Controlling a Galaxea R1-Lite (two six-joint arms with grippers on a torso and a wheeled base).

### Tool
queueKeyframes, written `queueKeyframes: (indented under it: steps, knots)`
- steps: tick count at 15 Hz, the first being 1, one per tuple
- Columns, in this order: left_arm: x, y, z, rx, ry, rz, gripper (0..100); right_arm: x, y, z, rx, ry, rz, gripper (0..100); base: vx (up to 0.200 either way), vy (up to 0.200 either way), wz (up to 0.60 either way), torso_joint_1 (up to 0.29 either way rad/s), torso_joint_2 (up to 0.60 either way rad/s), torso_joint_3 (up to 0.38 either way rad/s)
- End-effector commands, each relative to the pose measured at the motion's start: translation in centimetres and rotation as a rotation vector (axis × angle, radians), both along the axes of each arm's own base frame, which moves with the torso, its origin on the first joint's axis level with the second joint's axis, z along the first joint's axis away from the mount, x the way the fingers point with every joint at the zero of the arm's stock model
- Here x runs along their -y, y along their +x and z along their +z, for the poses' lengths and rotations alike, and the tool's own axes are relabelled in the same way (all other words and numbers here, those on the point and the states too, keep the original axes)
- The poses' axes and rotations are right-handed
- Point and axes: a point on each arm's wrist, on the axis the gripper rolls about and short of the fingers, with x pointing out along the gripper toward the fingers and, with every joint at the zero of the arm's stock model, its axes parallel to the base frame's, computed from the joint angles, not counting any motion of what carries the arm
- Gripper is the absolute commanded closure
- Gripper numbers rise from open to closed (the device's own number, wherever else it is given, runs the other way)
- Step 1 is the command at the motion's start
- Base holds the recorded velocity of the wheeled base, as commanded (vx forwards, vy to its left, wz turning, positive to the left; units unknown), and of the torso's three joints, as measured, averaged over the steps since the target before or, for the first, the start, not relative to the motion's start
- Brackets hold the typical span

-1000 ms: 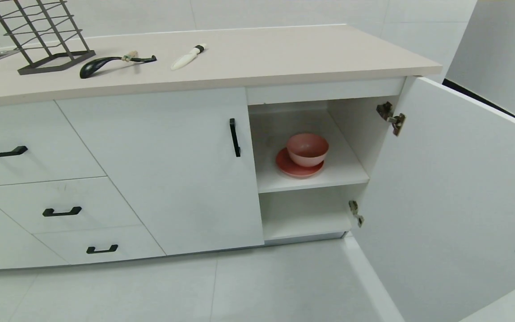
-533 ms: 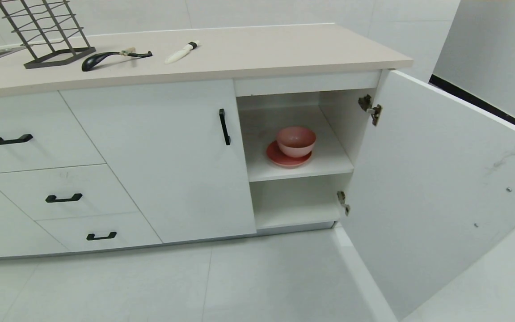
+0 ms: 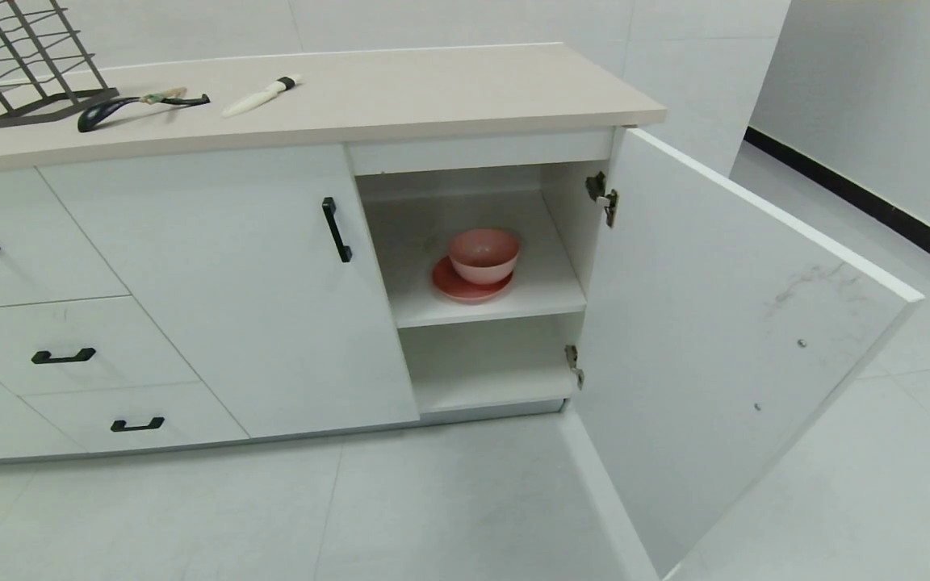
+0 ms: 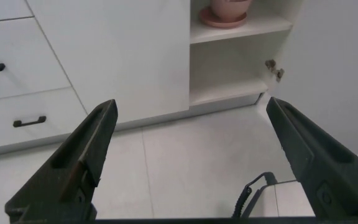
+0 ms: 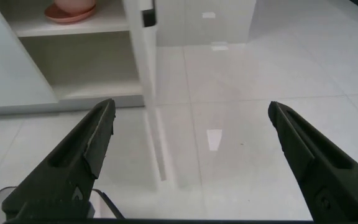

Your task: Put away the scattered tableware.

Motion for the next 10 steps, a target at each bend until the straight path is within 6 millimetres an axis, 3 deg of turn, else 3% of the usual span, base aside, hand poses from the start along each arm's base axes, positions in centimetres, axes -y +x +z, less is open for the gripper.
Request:
queueKeyframes:
  steps: [1,2,10]
  knots:
    - [-0.01,0.01,0.02,0.000,0.002,0.003,0,0.00,0.02,0.01,-0.002,0.000,0.000,0,-0.200,0.000,0.00,0.002,0.00,0.002]
    - [-0.01,0.01,0.02,0.001,0.004,0.004,0,0.00,0.02,0.01,-0.002,0.000,0.000,0,-0.200,0.000,0.00,0.007,0.01,0.002]
    - [-0.01,0.01,0.02,0.000,-0.001,0.004,0,0.00,0.02,0.01,-0.002,-0.002,0.000,0,0.000,0.000,0.00,0.000,0.00,0.000]
